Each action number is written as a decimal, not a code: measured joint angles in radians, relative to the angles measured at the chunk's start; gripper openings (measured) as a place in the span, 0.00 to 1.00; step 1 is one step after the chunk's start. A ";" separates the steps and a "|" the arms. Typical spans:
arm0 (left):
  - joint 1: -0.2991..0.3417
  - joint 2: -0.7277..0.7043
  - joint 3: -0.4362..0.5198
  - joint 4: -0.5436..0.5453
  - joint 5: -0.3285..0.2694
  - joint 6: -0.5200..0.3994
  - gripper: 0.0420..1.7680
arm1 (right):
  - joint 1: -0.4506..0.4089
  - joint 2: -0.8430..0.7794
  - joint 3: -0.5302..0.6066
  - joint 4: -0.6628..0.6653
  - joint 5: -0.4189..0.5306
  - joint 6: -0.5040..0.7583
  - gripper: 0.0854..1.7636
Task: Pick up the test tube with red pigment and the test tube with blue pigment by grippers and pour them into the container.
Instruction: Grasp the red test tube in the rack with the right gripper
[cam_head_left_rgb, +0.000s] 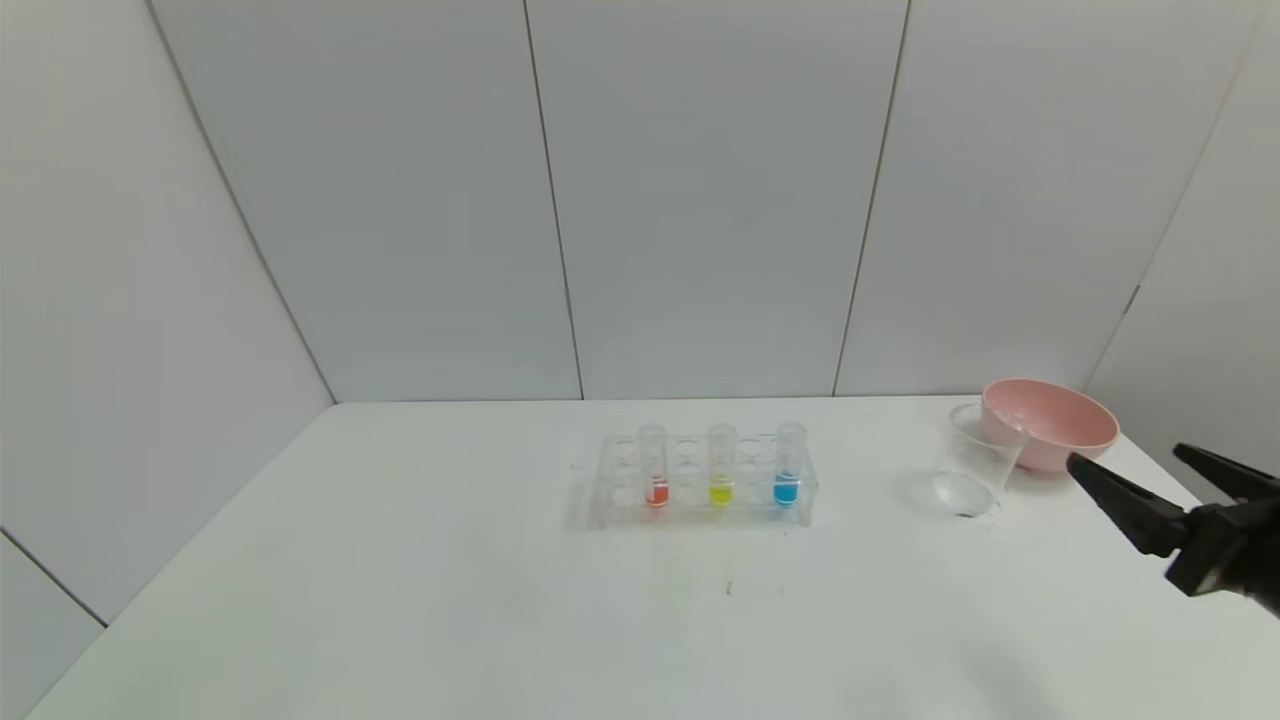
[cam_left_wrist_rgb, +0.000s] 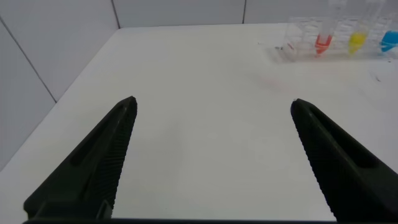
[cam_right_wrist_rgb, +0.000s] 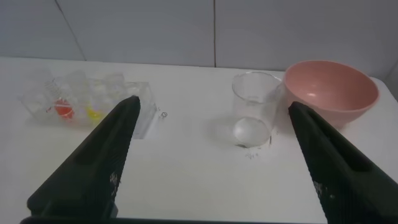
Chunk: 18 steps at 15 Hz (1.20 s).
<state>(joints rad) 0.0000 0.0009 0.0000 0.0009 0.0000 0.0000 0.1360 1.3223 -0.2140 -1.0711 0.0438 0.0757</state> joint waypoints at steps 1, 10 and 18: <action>0.000 0.000 0.000 0.000 0.000 0.000 1.00 | 0.020 0.066 0.006 -0.087 -0.002 -0.003 0.97; 0.000 0.000 0.000 0.000 0.000 0.000 1.00 | 0.220 0.388 0.106 -0.429 -0.126 -0.046 0.97; 0.000 0.000 0.000 0.000 0.000 0.000 1.00 | 0.762 0.550 -0.046 -0.493 -0.613 -0.016 0.97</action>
<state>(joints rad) 0.0000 0.0009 0.0000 0.0013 0.0000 0.0000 0.8981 1.8719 -0.2602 -1.5640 -0.5694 0.0596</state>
